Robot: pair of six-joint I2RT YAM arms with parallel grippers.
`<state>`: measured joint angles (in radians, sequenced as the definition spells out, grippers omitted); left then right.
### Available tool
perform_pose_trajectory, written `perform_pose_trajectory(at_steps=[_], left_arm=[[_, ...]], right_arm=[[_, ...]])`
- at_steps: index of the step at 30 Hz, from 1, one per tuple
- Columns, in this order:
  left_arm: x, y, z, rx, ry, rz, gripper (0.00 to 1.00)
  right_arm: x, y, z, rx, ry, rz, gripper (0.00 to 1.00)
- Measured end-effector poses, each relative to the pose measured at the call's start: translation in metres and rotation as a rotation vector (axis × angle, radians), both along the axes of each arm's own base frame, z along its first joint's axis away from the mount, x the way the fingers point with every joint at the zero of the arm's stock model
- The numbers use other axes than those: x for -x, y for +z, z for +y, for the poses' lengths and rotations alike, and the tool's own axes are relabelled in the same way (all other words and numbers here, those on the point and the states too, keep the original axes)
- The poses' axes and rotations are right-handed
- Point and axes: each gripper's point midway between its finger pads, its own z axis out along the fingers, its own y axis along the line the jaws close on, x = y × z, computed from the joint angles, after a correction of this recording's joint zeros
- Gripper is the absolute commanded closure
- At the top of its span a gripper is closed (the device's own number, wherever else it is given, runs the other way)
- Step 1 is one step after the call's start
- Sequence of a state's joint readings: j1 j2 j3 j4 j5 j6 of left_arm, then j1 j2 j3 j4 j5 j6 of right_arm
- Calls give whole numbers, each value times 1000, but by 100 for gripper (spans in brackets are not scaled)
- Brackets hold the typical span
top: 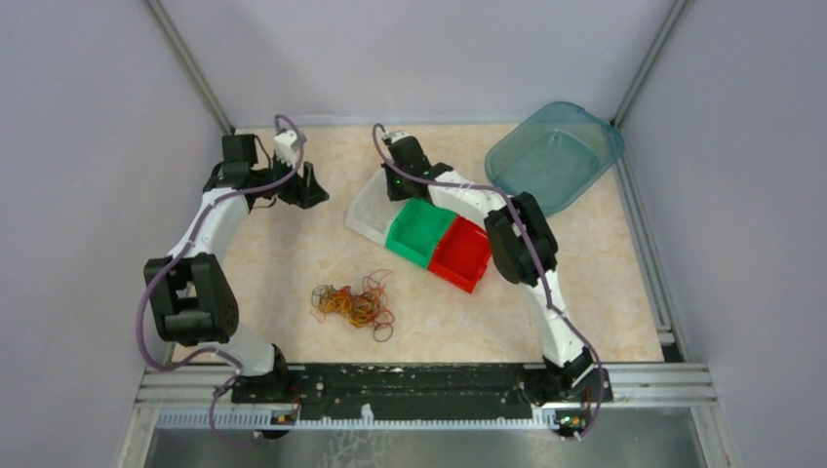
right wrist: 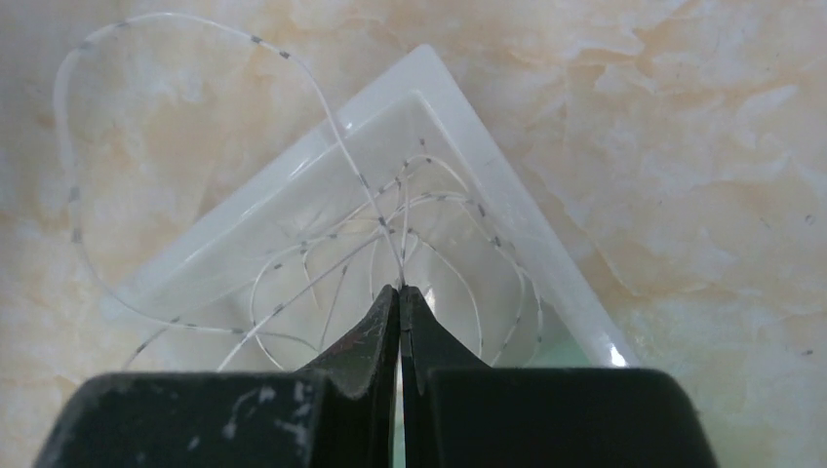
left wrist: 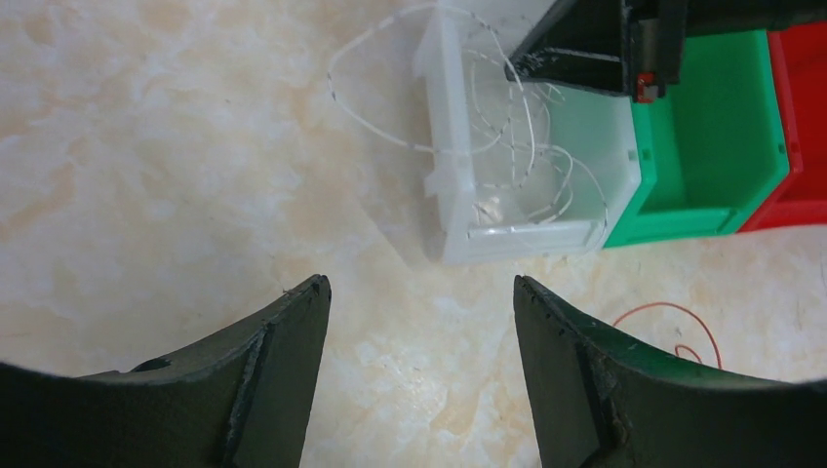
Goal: Untangle the cables
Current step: Place the cable in the bin.
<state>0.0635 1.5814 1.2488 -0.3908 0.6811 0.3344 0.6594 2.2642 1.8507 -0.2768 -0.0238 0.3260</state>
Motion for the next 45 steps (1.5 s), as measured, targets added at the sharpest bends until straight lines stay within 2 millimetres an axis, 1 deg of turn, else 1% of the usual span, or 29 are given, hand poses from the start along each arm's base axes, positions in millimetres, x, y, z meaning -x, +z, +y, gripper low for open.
perform_pose_trajectory(at_steps=[2, 4, 6, 8, 11, 15, 17, 21, 25, 27, 31, 34, 35, 39, 40, 41, 42, 45], left_arm=[[9, -11, -2, 3, -26, 27, 29], [18, -23, -4, 9, -49, 54, 32], [25, -32, -6, 14, -63, 77, 32], [28, -36, -8, 28, -73, 96, 31], [26, -35, -13, 84, -79, 108, 30], [17, -26, -23, 194, -77, 100, 33], [9, -24, -27, 246, -70, 100, 36], [-10, -33, -35, 352, -51, 153, 39], [-18, -41, -44, 418, -30, 205, 43], [-24, -37, -50, 441, -27, 211, 47], [-37, -23, -65, 473, -36, 187, 54], [-49, -19, -72, 481, -31, 172, 57], [-55, -20, -73, 478, -22, 171, 57], [-62, -26, -79, 457, 2, 175, 58], [-63, -28, -78, 448, 17, 177, 55], [-65, -29, -77, 439, 29, 173, 48], [-67, -32, -75, 420, 53, 170, 44], [-69, -37, -67, 377, 106, 168, 43]], right_arm=[[1, -8, 1, 42, 5, -15, 100], [1, -9, 3, 73, 6, -35, 100], [0, -8, 2, 95, 9, -49, 100], [-1, -9, 2, 115, 10, -63, 100], [-4, -13, 0, 138, 5, -79, 100], [-7, -12, -2, 146, -3, -95, 100], [-8, -13, -2, 144, -7, -103, 100], [-10, -14, -1, 134, -11, -115, 100], [-10, -15, 2, 122, -11, -123, 100], [-9, -16, 5, 110, -12, -129, 100], [-4, -18, 7, 88, -14, -133, 100], [-1, -18, 7, 73, -19, -128, 100], [-1, -18, 7, 69, -22, -126, 100], [0, -17, 7, 58, -28, -122, 100], [0, -17, 7, 57, -30, -121, 100], [0, -17, 7, 55, -31, -121, 100], [0, -17, 7, 54, -32, -122, 100], [0, -17, 7, 51, -33, -125, 100]])
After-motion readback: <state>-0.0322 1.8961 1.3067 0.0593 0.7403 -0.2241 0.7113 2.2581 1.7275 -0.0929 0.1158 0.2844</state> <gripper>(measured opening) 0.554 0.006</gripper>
